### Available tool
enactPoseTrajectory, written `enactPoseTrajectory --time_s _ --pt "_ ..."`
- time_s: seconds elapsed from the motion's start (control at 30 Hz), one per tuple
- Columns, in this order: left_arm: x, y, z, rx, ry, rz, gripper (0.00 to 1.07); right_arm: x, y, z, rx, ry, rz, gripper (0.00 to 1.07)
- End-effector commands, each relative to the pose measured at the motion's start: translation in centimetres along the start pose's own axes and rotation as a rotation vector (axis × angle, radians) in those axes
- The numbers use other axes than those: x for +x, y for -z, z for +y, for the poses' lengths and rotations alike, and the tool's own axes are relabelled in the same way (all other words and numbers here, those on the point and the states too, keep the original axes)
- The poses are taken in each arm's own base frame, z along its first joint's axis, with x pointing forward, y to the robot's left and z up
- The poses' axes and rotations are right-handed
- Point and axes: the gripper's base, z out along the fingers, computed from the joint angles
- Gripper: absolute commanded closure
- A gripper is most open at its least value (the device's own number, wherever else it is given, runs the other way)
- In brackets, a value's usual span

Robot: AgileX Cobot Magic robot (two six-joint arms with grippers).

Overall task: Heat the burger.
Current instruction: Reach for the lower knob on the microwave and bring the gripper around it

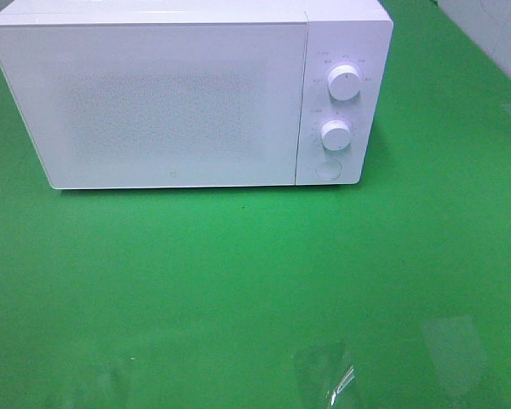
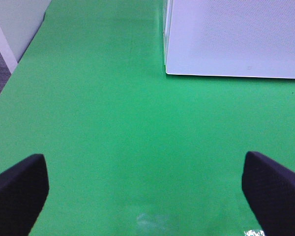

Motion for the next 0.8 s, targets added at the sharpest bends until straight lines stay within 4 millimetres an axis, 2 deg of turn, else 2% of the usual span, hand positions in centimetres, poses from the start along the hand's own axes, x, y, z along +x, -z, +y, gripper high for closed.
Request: enactPoseTrajectory --time_s 0.03,0.2,0.3,0.33,0.37,0.43,0.6,0.8 --pt "0.1 0.2 0.0 -0.004 0.000 -0.030 0.06 -1.3 -1.0 0.2 -0.008 -0.006 -0.047 0.32" --pt "0.1 0.2 0.0 -0.004 0.000 -0.030 0.06 -2.5 -2.5 0.5 -0.021 0.001 -0.108 0.32" --pt "0.1 0.2 0.0 -0.004 0.000 -0.030 0.06 -2.6 -2.8 0.5 -0.023 0.001 -0.116 0.32" --pt "0.1 0.2 0.0 -0.004 0.000 -0.030 0.06 -2.3 -3.6 0.5 -0.027 0.003 -0.124 0.32" --pt "0.1 0.2 0.0 -0.004 0.000 -0.030 0.06 -2.3 -3.6 0.5 -0.027 0.003 -0.124 0.32" --pt "0.1 0.2 0.0 -0.004 0.000 -0.030 0.06 -1.4 -5.4 0.6 -0.036 0.003 -0.128 0.32" --pt "0.1 0.2 0.0 -0.004 0.000 -0.030 0.06 -0.9 -6.6 0.8 -0.049 -0.010 -0.145 0.32" --pt "0.1 0.2 0.0 -0.004 0.000 -0.030 0.06 -0.7 -9.0 1.0 -0.063 -0.008 -0.181 0.32"
